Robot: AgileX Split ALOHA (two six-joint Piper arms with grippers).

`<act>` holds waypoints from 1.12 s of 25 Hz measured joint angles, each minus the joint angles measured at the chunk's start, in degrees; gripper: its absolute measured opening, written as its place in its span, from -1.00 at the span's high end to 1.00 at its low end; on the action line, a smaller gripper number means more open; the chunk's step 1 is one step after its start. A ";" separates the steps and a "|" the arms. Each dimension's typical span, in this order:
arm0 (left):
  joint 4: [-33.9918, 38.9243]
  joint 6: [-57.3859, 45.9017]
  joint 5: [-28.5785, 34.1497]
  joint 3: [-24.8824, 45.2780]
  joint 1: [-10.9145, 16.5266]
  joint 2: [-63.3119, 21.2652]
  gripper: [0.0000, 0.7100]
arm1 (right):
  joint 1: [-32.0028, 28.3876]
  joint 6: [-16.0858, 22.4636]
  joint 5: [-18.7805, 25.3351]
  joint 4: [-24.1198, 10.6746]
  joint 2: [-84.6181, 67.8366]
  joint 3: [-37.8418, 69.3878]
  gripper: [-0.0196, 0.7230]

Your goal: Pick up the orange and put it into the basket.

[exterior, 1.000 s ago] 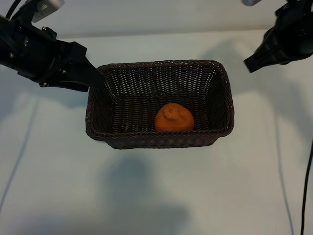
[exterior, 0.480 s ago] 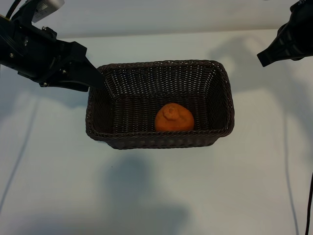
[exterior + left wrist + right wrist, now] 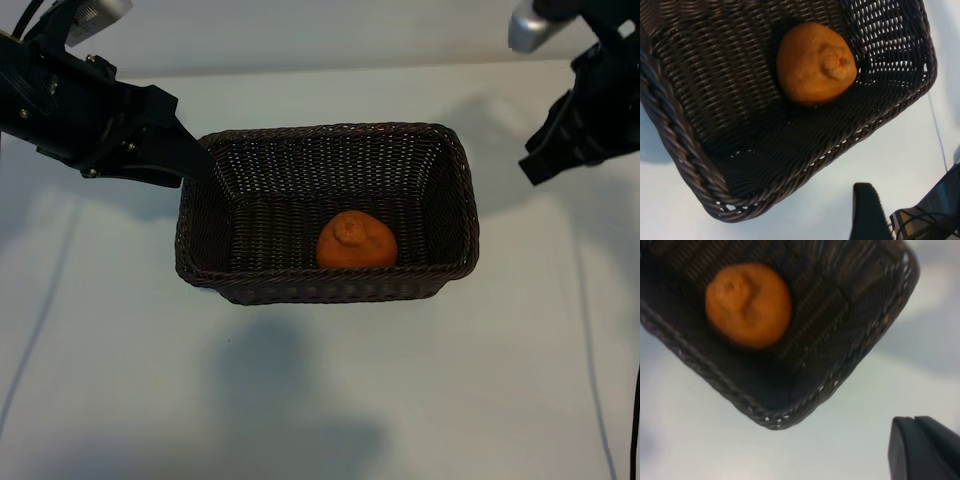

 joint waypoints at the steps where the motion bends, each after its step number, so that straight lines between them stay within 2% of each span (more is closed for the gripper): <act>1: 0.00 0.00 0.00 0.00 0.00 0.00 -0.28 | 0.00 -0.61 -0.34 0.34 -0.42 0.67 0.90; 6: 0.00 0.05 0.00 0.00 0.00 0.00 -0.28 | -0.06 -2.87 -1.28 1.56 -2.87 2.46 0.90; 14: 0.00 0.05 0.00 0.00 0.00 0.00 -0.28 | -0.41 -2.87 -1.78 1.97 -3.91 2.46 0.90; 20: 0.00 0.47 0.00 0.00 0.00 0.00 -0.28 | -0.41 -1.24 -2.42 2.22 -3.91 2.46 0.90; 25: 0.00 0.41 -0.06 0.00 0.00 0.00 -0.28 | -0.41 -0.70 -3.30 5.41 -3.91 2.46 0.87; 28: 0.00 0.41 -0.10 0.00 0.00 0.00 -0.28 | -0.41 -0.45 -3.85 6.69 -3.91 2.46 0.75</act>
